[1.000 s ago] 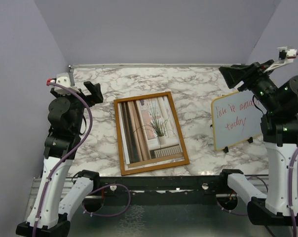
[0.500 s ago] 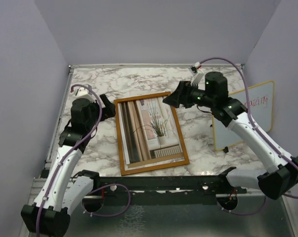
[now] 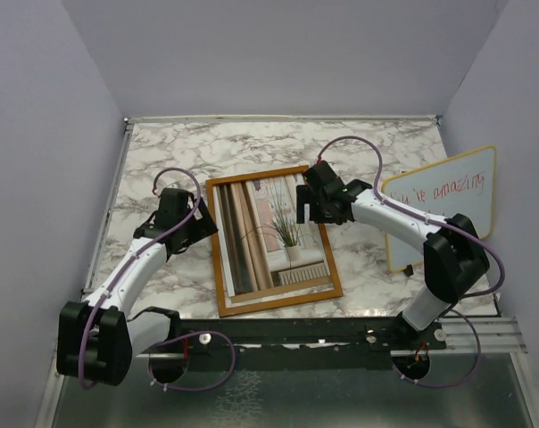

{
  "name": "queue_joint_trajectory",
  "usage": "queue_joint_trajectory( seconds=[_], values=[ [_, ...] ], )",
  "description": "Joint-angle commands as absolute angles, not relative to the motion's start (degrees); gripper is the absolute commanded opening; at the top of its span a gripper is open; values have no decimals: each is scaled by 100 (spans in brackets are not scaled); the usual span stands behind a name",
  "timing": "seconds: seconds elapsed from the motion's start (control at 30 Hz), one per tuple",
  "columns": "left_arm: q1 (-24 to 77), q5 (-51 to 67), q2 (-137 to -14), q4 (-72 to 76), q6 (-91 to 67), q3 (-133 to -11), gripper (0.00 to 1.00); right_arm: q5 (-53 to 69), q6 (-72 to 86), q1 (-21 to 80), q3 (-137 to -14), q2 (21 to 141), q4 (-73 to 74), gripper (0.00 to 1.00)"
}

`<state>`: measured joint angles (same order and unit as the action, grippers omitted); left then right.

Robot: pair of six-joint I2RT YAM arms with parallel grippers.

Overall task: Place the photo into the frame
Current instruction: Move the photo frame to the center of the board.

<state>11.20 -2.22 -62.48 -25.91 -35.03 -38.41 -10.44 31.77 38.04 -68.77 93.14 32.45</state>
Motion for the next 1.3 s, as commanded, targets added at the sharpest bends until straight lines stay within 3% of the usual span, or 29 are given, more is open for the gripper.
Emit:
queue_joint_trajectory(
  seconds=[0.0, 0.17, 0.57, 0.97, 1.27],
  values=[
    [1094, -95, -6525, -2354, -3644, -3700, 97, -2058, 3469, 3827, -6675, 9657, 3532, 90],
    [1098, -19, -7063, -2276, -3753, -3840, 89, -2007, 3663, 3823, -6356, 9879, 3303, 93],
    [1092, -206, -7804, -1934, -3942, -4074, 84, -485, 3823, 3825, -5995, 10157, 2609, 91],
    [778, -1816, -7931, -3077, -3249, -5811, 93, 766, 4170, 3893, -6378, 10723, 1807, 84],
    [749, -1250, -7617, -3078, -3056, -5728, 97, 860, 4693, 4490, -7713, 11848, 1730, 73]
  ],
)
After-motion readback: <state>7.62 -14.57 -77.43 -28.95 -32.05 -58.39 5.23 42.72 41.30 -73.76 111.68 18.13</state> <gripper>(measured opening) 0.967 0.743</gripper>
